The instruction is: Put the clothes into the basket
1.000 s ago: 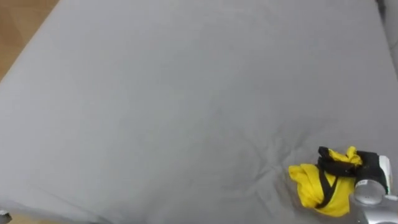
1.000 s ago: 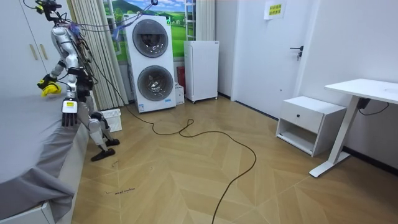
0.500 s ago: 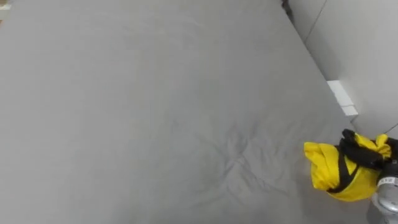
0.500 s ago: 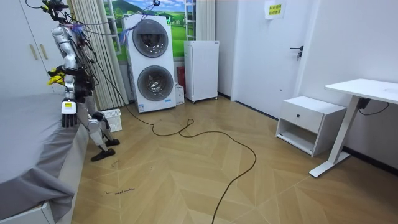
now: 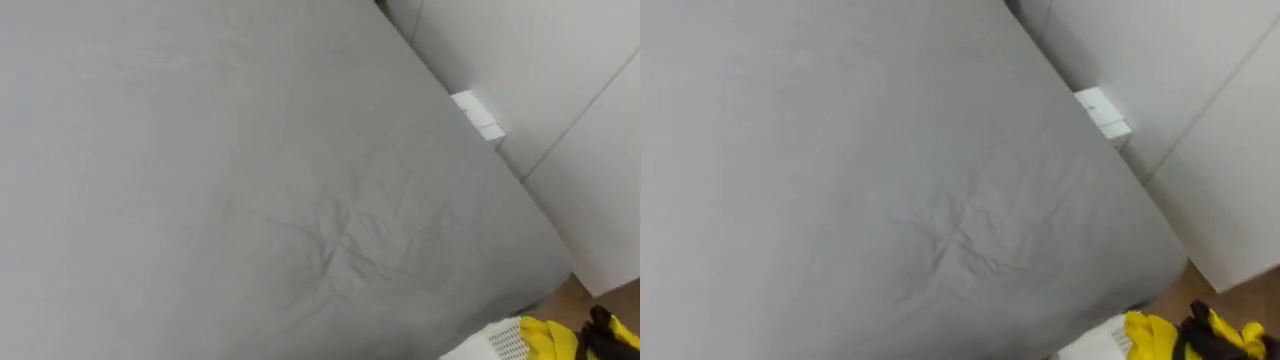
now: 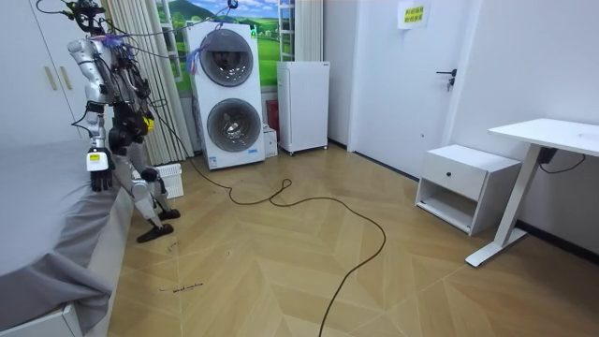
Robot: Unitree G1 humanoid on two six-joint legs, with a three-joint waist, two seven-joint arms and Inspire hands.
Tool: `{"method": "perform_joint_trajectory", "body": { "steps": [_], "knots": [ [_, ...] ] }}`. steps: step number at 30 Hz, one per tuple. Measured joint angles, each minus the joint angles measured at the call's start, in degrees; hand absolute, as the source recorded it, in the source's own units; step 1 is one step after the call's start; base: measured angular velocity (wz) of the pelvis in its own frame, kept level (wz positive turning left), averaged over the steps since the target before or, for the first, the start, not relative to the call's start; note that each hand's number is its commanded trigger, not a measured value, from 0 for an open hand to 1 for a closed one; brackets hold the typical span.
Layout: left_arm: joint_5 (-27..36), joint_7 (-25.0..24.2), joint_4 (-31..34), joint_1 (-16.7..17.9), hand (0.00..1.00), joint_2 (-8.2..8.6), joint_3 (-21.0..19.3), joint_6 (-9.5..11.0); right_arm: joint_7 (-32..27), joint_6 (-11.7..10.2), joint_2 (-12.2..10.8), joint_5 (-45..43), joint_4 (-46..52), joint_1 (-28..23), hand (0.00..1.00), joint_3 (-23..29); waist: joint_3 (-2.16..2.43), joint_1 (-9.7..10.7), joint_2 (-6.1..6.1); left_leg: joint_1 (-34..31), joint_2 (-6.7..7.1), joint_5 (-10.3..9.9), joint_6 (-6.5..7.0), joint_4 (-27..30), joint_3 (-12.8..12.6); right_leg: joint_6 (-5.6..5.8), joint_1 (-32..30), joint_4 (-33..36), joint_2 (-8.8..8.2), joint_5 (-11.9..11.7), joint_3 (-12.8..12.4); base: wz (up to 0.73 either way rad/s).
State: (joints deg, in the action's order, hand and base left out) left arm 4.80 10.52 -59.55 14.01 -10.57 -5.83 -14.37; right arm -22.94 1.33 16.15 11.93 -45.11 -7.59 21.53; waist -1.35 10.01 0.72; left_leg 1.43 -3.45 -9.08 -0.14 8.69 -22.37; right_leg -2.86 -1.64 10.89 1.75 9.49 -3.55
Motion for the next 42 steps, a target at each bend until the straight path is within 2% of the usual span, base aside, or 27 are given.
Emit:
{"method": "perform_joint_trajectory", "body": {
  "steps": [3,5,7,10,14,16,17,19,20,21,22,28,35,39,42],
  "knots": [
    [0.13,0.02,-0.16,0.01,0.00,0.04,0.44,-0.74,-0.34,-0.08,0.14,1.33,-1.37,0.57,1.00,0.26,-0.09,1.24,-1.12,-1.94,-0.16,-0.14,0.08,0.67,-1.41,-0.06,-2.73,1.04,0.25,-0.46,-0.94,-0.27],
    [0.13,0.07,-0.17,0.00,0.00,0.15,1.67,-0.74,-0.91,-0.24,0.34,1.39,-2.38,1.95,1.00,0.58,-0.02,1.79,-2.30,-3.88,-0.25,-0.16,0.13,1.05,-2.20,-0.05,-5.36,2.02,0.30,-0.72,-1.58,-0.24],
    [0.87,0.10,-0.28,-0.03,0.00,0.75,2.83,-0.73,-1.67,-0.65,1.29,1.38,-5.52,5.50,1.00,0.70,0.10,2.19,-4.37,-6.42,-0.13,-0.29,0.42,1.71,-2.55,0.13,-8.71,3.41,0.32,-0.82,-2.58,-0.31],
    [0.92,0.32,-0.32,-0.93,0.00,0.82,4.34,-0.68,-2.87,-0.98,2.83,1.86,-6.83,8.96,1.00,0.58,0.02,2.24,-6.56,-9.70,0.31,0.03,0.95,2.17,-2.84,0.45,-13.46,6.26,0.13,-0.52,-3.65,-0.16],
    [2.50,0.64,-3.98,-4.47,0.00,0.79,7.46,-0.51,-3.92,-2.51,4.05,1.86,-11.05,13.30,1.00,0.50,0.16,2.23,-7.96,-12.71,0.42,0.48,1.38,2.72,-3.95,0.54,-17.39,8.15,0.10,-0.46,-4.32,-0.08],
    [2.79,0.68,-6.06,-6.16,0.00,0.79,8.37,0.14,-4.55,-3.29,4.17,1.94,-11.05,14.35,1.00,0.49,0.03,2.03,-8.64,-14.56,0.50,0.64,1.52,3.17,-4.35,0.61,-20.03,9.68,0.19,-0.30,-5.13,-0.13],
    [3.69,0.68,-6.92,-6.69,0.00,0.79,8.47,0.71,-4.75,-3.29,4.30,2.04,-11.10,14.70,1.00,0.49,0.00,1.90,-8.85,-15.13,0.58,0.72,1.56,3.17,-4.46,0.66,-20.82,9.96,0.24,-0.27,-5.49,-0.15],
    [6.41,0.68,-7.93,-8.06,0.00,0.79,9.05,1.39,-6.27,-3.34,5.11,2.19,-11.20,15.74,1.00,-0.05,0.19,1.73,-10.11,-17.77,1.07,1.07,1.89,3.20,-4.59,0.80,-24.01,11.45,-0.04,-0.31,-5.78,-0.09],
    [6.93,0.70,-7.93,-8.33,0.00,0.79,9.25,1.46,-6.73,-3.39,5.21,2.20,-11.30,15.90,0.96,-0.09,0.14,1.61,-10.31,-18.24,1.21,1.18,2.00,3.20,-4.70,0.82,-24.75,11.99,-0.16,-0.23,-5.84,-0.05],
    [7.17,0.71,-7.95,-8.66,0.00,0.80,10.16,1.76,-7.25,-4.01,5.46,2.29,-12.56,16.39,0.18,-0.12,0.14,1.25,-10.76,-19.04,1.25,1.28,2.08,3.24,-5.06,0.86,-25.89,12.56,-0.20,-0.19,-6.17,-0.08],
    [7.60,0.73,-7.93,-8.78,0.00,0.80,10.62,2.36,-7.71,-4.45,5.53,2.40,-13.96,17.07,0.00,-0.10,0.10,0.96,-11.06,-19.91,1.29,1.31,2.13,3.52,-5.23,0.90,-26.95,13.02,-0.18,-0.16,-6.51,-0.09],
    [9.86,1.31,-7.93,-9.22,0.00,0.77,10.70,4.47,-10.08,-5.75,6.56,5.67,-17.46,19.06,0.00,-0.02,0.05,0.72,-11.20,-22.43,2.18,1.65,2.42,4.14,-5.48,1.17,-30.77,16.16,-0.88,1.15,-7.02,0.01],
    [10.83,1.41,-7.86,-9.85,0.00,0.46,12.16,5.45,-10.75,-6.93,8.85,6.69,-21.02,22.13,0.00,-0.06,-0.01,0.70,-11.20,-23.77,2.31,1.87,2.78,4.90,-4.68,1.51,-31.81,16.85,-1.63,1.60,-6.40,0.08],
    [10.71,1.42,-7.81,-9.35,0.00,0.25,12.80,7.05,-10.78,-8.76,10.32,6.65,-21.48,22.21,0.00,-0.03,-0.12,0.34,-11.05,-23.82,2.42,1.87,2.78,4.89,-4.31,1.64,-31.86,16.99,-1.61,1.77,-6.54,0.03],
    [10.78,1.42,-7.69,-9.31,0.00,-0.07,12.80,7.31,-11.44,-10.15,11.13,6.74,-21.48,22.10,0.00,-0.50,-0.35,0.26,-10.73,-23.83,2.36,1.87,2.77,4.90,-4.28,1.57,-31.98,17.13,-1.57,1.94,-6.53,0.00]
  ]
}}
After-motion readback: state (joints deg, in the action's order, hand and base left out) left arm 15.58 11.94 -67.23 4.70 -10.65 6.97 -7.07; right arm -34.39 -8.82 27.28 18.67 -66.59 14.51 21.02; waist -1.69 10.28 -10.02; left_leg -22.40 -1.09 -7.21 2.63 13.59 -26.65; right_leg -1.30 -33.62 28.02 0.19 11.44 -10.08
